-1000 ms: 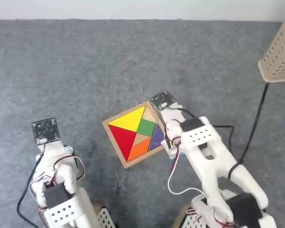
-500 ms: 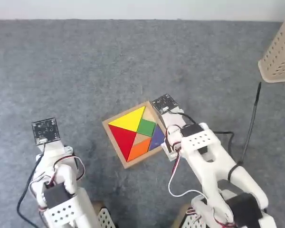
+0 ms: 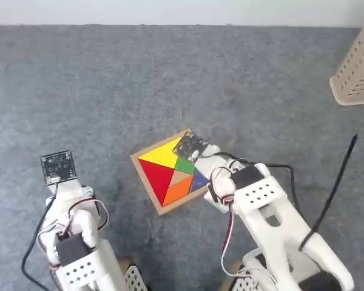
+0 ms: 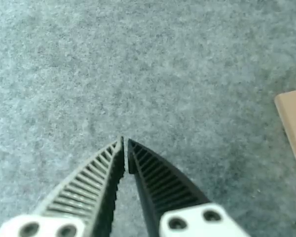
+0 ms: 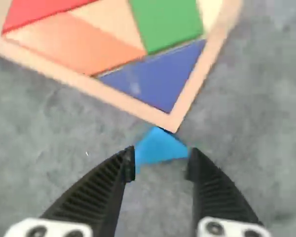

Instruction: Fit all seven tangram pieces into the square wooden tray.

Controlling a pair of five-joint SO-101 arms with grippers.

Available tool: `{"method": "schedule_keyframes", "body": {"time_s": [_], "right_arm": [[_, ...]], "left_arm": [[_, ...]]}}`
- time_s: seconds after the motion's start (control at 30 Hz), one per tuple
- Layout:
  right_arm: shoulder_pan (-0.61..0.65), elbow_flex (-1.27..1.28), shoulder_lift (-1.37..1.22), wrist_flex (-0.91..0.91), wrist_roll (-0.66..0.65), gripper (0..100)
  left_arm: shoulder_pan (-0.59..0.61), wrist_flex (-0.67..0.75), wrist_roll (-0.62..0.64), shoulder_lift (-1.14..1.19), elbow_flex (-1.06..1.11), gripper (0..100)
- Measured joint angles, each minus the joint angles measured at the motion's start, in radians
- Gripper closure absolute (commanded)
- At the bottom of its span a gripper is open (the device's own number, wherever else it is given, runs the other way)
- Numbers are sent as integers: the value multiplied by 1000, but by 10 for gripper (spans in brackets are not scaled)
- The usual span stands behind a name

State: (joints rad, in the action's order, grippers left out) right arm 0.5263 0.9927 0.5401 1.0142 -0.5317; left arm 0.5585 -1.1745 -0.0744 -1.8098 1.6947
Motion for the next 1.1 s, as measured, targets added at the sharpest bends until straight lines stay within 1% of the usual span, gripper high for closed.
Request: {"method": "schedule_keyframes", "body": {"time_s": [0.13,0.33,0.47,0.63,0.7,0.87,1.1], "right_arm": [[-2,0,-98,0,-64,713],[0,0,-232,-29,-58,714],[-6,-3,-259,-34,-8,717],[-103,-5,-259,-34,68,838],[-143,-6,-259,-41,107,869],[-229,-25,-259,-41,184,864],[-295,-75,-250,-8,267,865]], "left_arm": [[0,0,0,0,0,987],[0,0,0,0,0,987],[0,0,0,0,0,987],[0,0,0,0,0,987],[0,0,0,0,0,987],[0,0,0,0,0,987],[0,0,0,0,0,987]]}}
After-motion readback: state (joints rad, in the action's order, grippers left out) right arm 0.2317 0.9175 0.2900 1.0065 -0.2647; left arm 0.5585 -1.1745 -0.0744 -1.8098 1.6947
